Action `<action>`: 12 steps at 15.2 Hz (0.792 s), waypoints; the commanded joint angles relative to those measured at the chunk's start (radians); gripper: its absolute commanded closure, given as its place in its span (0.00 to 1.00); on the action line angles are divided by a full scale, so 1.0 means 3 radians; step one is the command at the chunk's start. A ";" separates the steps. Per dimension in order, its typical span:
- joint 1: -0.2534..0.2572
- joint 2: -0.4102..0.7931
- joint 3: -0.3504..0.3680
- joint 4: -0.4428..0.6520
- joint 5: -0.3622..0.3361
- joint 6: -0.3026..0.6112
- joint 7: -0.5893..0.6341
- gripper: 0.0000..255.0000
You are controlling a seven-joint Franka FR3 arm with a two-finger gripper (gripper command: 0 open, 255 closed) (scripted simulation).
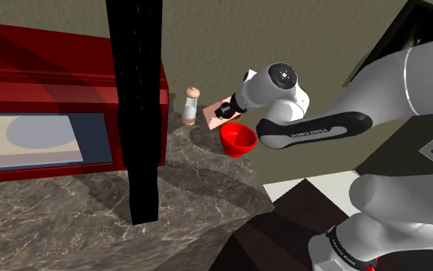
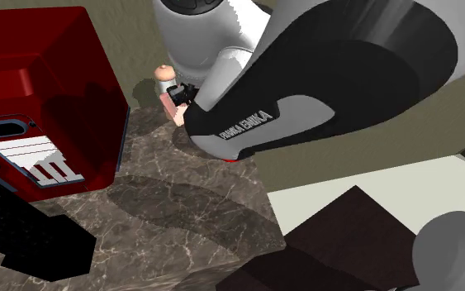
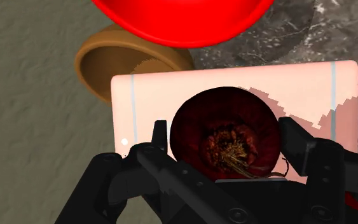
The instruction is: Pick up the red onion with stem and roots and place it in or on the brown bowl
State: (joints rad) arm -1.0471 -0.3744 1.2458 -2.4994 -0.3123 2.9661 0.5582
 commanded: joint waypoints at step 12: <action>-0.3735 0.0363 0.2865 0.0887 0.0094 0.0255 -0.0901 1.00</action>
State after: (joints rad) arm -2.0935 -0.2579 2.0421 -2.2464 -0.3150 3.0334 0.3247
